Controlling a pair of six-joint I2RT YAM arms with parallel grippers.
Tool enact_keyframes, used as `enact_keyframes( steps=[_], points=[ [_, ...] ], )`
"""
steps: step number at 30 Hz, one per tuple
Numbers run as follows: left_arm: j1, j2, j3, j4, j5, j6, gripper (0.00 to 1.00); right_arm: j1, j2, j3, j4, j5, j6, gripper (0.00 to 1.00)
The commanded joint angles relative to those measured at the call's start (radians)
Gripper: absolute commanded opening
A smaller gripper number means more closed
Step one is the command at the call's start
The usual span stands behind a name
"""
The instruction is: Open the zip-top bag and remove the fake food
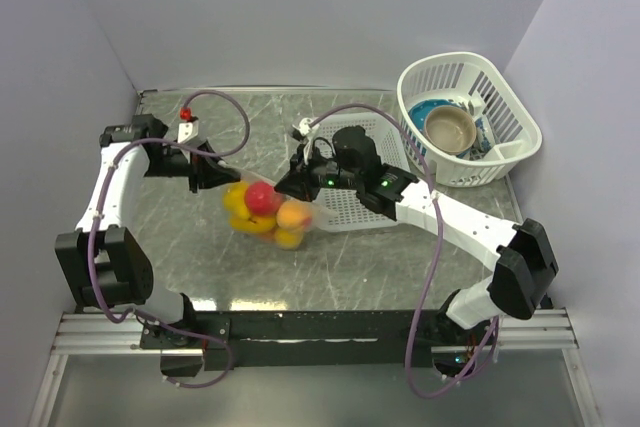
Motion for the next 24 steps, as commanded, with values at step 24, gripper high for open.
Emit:
enact_keyframes(
  steps=[24],
  points=[
    [-0.118,-0.062,0.132,-0.029,-0.096,-0.140,0.01,0.040,0.155,0.255,0.002,-0.192,-0.094,0.39]
  ],
)
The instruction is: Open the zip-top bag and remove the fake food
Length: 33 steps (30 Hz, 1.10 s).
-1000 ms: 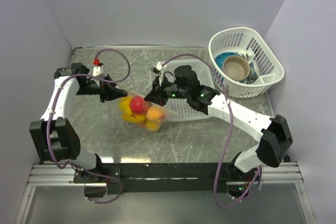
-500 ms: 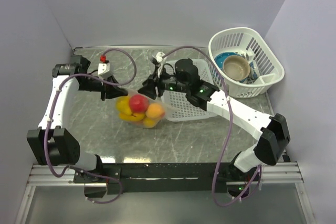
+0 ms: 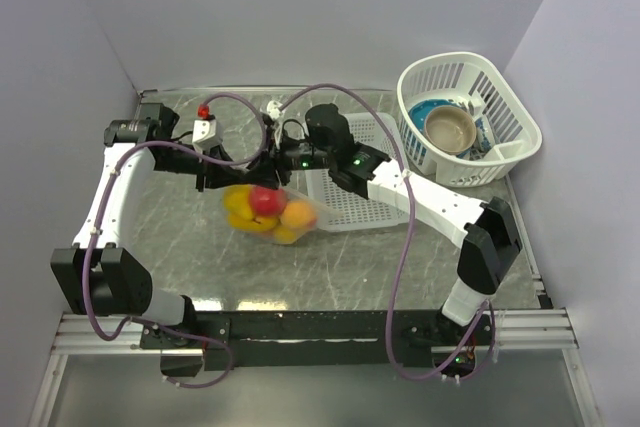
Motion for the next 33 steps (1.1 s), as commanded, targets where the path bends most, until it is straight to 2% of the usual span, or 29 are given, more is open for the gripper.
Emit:
enact_keyframes(
  steps=[1,2,6,13,18,21,24,29,31,32,33],
  points=[
    [-0.003,-0.006,0.039,-0.034,0.029,-0.006,0.01,0.009,-0.066,-0.046,-0.009,-0.026,-0.035,0.36],
    [-0.002,-0.006,0.039,-0.033,0.032,-0.007,0.01,0.009,-0.068,-0.049,-0.010,-0.020,-0.035,0.33],
    [-0.003,-0.009,0.043,-0.033,0.038,-0.017,0.01,0.009,-0.062,-0.041,-0.030,-0.011,-0.029,0.00],
    [-0.002,0.026,0.056,-0.033,0.008,-0.070,0.16,0.007,-0.100,-0.052,-0.029,0.014,-0.024,0.00],
    [0.001,0.029,0.031,-0.031,0.043,-0.054,0.24,0.007,-0.112,-0.057,-0.041,0.023,-0.027,0.00],
    [0.011,0.027,0.036,-0.031,0.043,-0.076,0.32,0.009,-0.117,-0.061,-0.043,0.027,-0.029,0.00],
    [0.032,0.027,0.028,-0.030,0.054,-0.071,0.35,0.009,-0.120,-0.061,-0.037,0.024,-0.021,0.00],
    [0.034,0.024,-0.013,-0.033,0.066,-0.054,0.34,0.009,-0.119,-0.055,-0.041,0.033,-0.023,0.00],
    [0.034,0.015,-0.033,-0.033,0.063,-0.017,0.23,0.009,-0.125,-0.060,-0.040,0.040,-0.024,0.00],
    [0.032,0.010,-0.042,-0.031,0.064,-0.006,0.10,0.009,-0.125,-0.060,-0.037,0.037,-0.023,0.00],
    [0.032,0.010,-0.044,-0.033,0.067,-0.003,0.06,0.007,-0.123,-0.060,-0.035,0.037,-0.021,0.00]
  ],
)
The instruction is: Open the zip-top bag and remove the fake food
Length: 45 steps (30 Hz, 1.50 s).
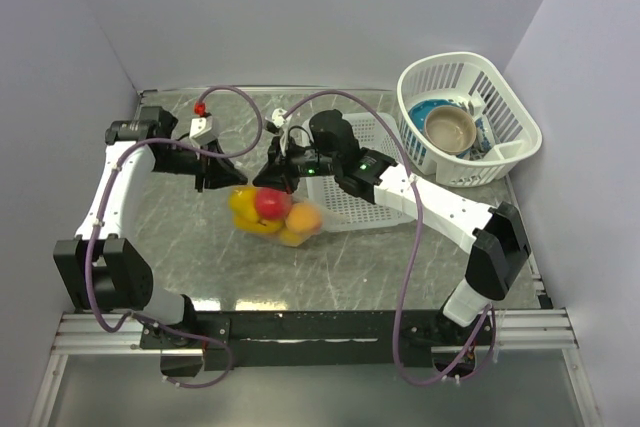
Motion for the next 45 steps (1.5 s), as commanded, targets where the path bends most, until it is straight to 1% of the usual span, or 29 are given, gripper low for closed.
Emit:
enact_keyframes(
  steps=[1,2,3,6,7,9,10,12,15,21,29,33,39,45],
  points=[
    [0.000,-0.020,-0.021,-0.030,0.034,0.053,0.03,0.005,-0.066,0.005,0.037,-0.002,0.005,0.00],
    [-0.002,-0.020,-0.017,-0.028,0.037,0.056,0.01,0.006,-0.058,0.004,0.039,-0.002,0.009,0.00],
    [-0.002,-0.025,-0.015,-0.030,0.042,0.059,0.01,0.006,-0.057,0.002,0.043,0.006,0.012,0.00],
    [-0.002,-0.030,0.003,-0.030,0.031,0.058,0.01,0.009,-0.060,0.000,0.046,0.045,0.008,0.24],
    [-0.002,-0.030,0.011,-0.030,0.028,0.055,0.01,0.011,-0.064,-0.004,0.048,0.061,-0.006,0.35],
    [-0.002,-0.027,0.010,-0.028,0.024,0.053,0.01,0.018,-0.081,-0.009,0.054,0.113,-0.018,0.46],
    [-0.002,-0.025,0.005,-0.028,0.024,0.053,0.01,0.022,-0.087,-0.010,0.054,0.127,-0.021,0.47],
    [-0.003,-0.027,0.002,-0.027,0.024,0.053,0.01,0.038,-0.089,-0.003,0.088,0.170,-0.063,0.47],
    [-0.003,-0.027,0.002,-0.028,0.025,0.049,0.01,0.048,-0.065,0.025,0.095,0.181,-0.071,0.46],
    [-0.005,-0.027,0.005,-0.027,0.016,0.041,0.01,0.055,-0.014,0.062,0.128,0.165,-0.064,0.41],
    [-0.005,-0.027,-0.001,-0.028,0.013,0.041,0.01,0.057,0.037,0.123,0.111,0.144,-0.064,0.39],
    [-0.005,-0.027,0.002,-0.028,0.017,0.035,0.01,0.057,0.058,0.149,0.115,0.118,-0.048,0.36],
    [-0.005,-0.019,0.011,-0.028,0.013,0.033,0.01,0.066,0.049,0.119,0.120,0.101,-0.045,0.35],
    [-0.005,-0.004,0.019,-0.028,0.022,0.027,0.01,0.069,0.055,0.122,0.105,0.082,-0.041,0.32]
  ],
)
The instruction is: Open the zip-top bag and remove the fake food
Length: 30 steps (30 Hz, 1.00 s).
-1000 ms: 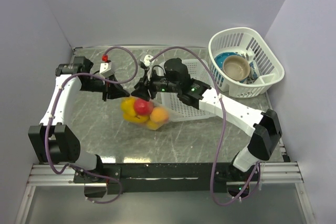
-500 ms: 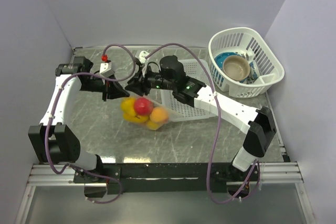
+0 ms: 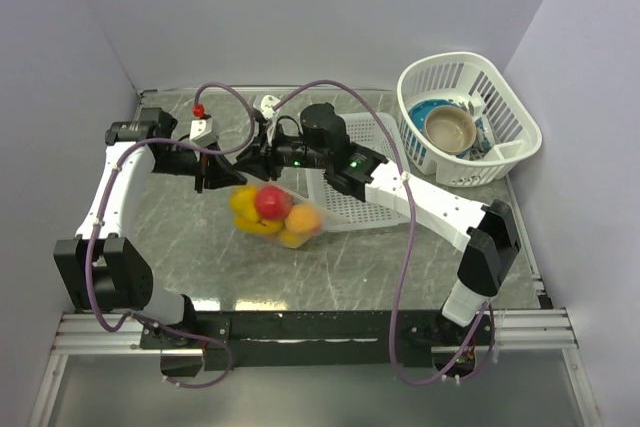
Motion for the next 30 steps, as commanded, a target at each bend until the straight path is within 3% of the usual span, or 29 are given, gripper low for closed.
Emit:
enact_keyframes(
  steps=[1,12,18,23,30],
  points=[
    [-0.004,-0.004,0.040,-0.030,0.024,-0.009,0.01,0.023,0.007,0.011,-0.001,-0.027,0.002,0.32],
    [-0.005,-0.003,0.044,-0.028,0.019,-0.010,0.01,0.034,0.027,0.009,-0.029,-0.031,-0.005,0.26],
    [-0.005,-0.006,0.047,-0.030,0.016,-0.016,0.01,0.032,0.027,-0.009,-0.025,-0.001,-0.008,0.30],
    [-0.007,-0.007,0.049,-0.030,0.013,-0.018,0.01,0.032,0.006,-0.020,-0.034,0.067,-0.034,0.44],
    [-0.005,-0.007,0.052,-0.030,0.016,-0.023,0.01,0.031,0.005,-0.031,-0.024,0.085,-0.036,0.44]
  ],
)
